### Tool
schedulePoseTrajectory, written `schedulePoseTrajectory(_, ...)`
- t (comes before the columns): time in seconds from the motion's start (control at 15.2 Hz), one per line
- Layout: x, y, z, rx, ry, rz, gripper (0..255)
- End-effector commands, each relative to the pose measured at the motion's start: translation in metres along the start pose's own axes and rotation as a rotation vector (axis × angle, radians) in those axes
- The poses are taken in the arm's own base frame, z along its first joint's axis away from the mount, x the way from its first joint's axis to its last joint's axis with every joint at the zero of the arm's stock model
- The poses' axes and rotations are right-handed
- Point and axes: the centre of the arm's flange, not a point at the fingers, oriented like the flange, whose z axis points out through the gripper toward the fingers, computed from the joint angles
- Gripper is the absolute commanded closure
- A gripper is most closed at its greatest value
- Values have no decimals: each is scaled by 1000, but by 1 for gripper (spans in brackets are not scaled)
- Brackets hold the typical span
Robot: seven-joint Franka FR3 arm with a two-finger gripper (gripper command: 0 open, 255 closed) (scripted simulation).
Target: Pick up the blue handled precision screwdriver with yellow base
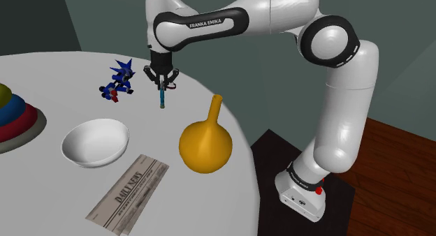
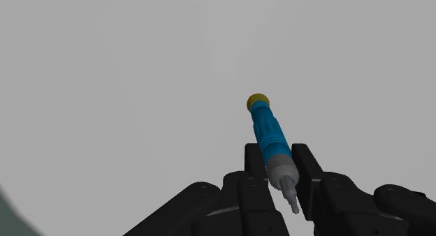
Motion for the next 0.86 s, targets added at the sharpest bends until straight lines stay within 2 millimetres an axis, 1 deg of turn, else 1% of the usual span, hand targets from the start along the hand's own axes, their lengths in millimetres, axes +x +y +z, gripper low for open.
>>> schedulePoseTrajectory(0.0,1,-1,-10,0,0,0,255)
schedulePoseTrajectory(0.66,0,-1,-63,0,0,0,255)
schedulePoseTrajectory(0.79,0,-1,-64,0,0,0,255)
